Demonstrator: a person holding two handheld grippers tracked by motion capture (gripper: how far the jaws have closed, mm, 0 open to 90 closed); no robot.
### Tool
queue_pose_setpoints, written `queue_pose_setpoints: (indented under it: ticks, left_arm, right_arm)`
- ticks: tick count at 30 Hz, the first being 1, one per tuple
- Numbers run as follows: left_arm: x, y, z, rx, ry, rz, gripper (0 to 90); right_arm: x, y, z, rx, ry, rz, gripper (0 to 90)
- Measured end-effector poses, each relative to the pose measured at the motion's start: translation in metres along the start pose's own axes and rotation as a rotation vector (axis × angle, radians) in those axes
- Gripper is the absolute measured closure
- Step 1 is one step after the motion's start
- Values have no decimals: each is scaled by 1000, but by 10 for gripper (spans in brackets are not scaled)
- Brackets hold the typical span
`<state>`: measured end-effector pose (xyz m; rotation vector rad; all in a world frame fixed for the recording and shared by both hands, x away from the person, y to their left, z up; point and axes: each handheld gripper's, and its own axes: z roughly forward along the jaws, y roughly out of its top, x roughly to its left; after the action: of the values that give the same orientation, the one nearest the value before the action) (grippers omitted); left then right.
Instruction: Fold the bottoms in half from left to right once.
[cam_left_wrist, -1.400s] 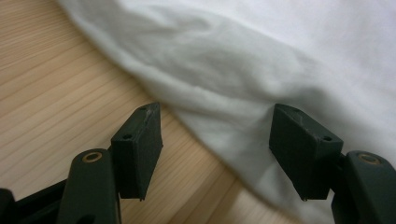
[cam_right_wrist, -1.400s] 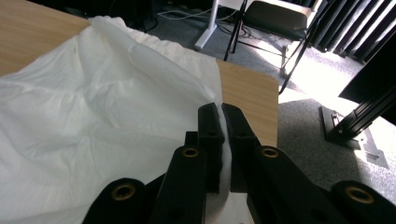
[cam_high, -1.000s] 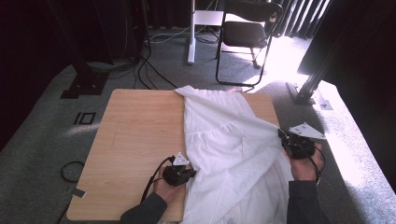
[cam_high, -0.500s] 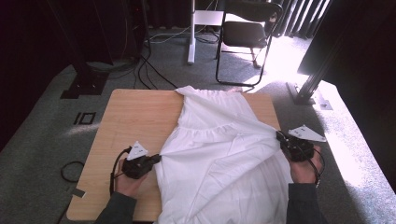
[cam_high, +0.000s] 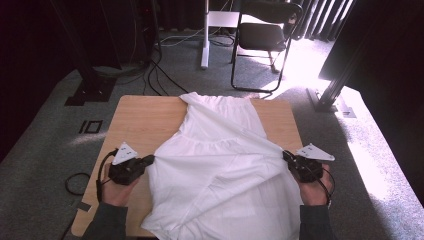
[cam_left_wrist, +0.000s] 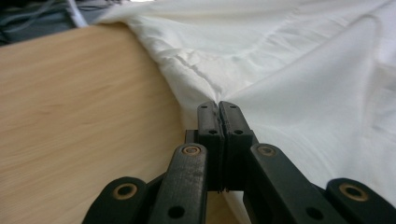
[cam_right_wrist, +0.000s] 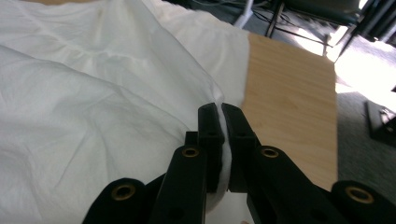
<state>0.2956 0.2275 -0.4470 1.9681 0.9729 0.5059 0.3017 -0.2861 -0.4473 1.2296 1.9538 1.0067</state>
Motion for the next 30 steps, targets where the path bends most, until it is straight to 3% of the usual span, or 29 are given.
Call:
queue_pose_setpoints:
  ticks: [3,5,8,11,14,17,19,23,25,27,30]
  left_arm:
    - [-9,-5,14,37,-37,14,852]
    - [-10,-9,20,57,-44,1,740]
    - [-7,-16,29,77,-63,-43,631]
    - [-8,-19,41,90,-89,-62,537]
    - [-17,-19,55,109,-117,-60,441]
    - [-29,-23,77,168,-121,-32,407]
    - [-37,-28,91,211,-118,-18,406]
    - [-49,-38,114,284,-66,38,448]
    - [-51,-39,117,275,-26,70,502]
    - [-50,-37,118,280,0,86,613]
    - [-43,-36,120,266,12,81,728]
  right_arm:
    - [-9,-20,8,68,-64,0,869]
    - [-18,-37,17,112,-80,22,869]
    - [-31,-62,33,164,-65,88,865]
    - [-35,-80,47,209,-61,111,847]
    - [-35,-89,55,241,-67,117,826]
    - [-33,-93,60,262,-74,116,800]
    - [-34,-93,60,257,-76,126,770]
    - [-37,-95,59,253,-69,144,739]
    - [-39,-95,60,245,-56,163,744]
    - [-41,-96,61,238,-35,187,755]
    - [-40,-94,64,236,-28,194,771]
